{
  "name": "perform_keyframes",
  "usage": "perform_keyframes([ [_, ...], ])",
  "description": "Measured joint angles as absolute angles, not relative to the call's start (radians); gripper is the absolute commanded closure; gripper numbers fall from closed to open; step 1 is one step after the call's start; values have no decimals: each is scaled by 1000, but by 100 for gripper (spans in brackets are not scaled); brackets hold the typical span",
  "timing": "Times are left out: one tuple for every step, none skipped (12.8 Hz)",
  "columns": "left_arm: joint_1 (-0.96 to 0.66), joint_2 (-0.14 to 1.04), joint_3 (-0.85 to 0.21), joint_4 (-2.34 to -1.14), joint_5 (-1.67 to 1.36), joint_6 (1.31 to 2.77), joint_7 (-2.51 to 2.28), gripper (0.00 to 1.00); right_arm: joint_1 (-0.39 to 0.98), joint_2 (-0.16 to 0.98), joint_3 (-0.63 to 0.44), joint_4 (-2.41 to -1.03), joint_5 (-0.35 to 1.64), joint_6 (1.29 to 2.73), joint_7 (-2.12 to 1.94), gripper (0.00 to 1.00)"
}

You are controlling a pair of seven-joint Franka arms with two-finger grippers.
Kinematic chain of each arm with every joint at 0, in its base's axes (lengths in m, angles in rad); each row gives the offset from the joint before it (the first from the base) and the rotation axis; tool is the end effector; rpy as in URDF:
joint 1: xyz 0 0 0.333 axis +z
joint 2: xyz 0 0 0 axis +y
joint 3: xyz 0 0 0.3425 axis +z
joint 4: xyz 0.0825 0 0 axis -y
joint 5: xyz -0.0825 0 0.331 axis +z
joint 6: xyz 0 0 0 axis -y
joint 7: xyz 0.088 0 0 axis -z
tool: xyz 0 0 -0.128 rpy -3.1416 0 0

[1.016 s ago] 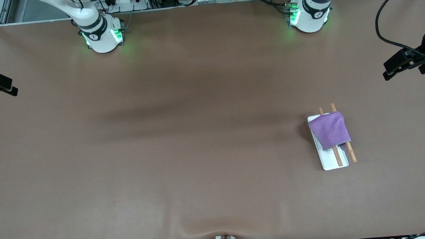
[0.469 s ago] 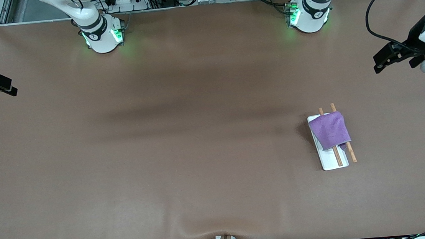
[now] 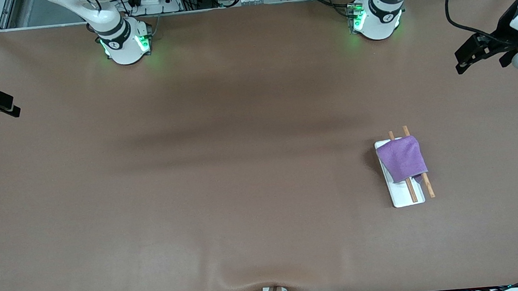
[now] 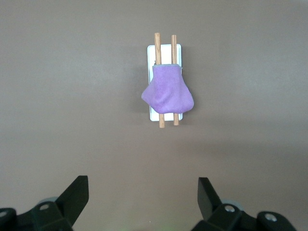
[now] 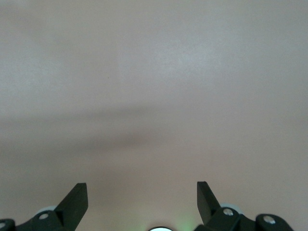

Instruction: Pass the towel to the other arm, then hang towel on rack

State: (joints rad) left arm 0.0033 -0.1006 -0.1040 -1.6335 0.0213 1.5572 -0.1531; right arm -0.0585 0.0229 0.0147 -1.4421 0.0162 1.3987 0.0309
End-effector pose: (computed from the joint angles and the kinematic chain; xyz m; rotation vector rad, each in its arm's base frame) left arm 0.4642 -0.0472 0.6510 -3.1117 -0.0830 -0.0429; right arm 0.4897 -0.0193 0.6570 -3.1210 0.1131 0.1034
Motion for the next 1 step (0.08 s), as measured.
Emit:
perform_keyframes([
  [3, -101, -103, -1633, 21, 1556, -153, 0, -58, 23, 15, -1442, 16, 1399, 31, 0],
])
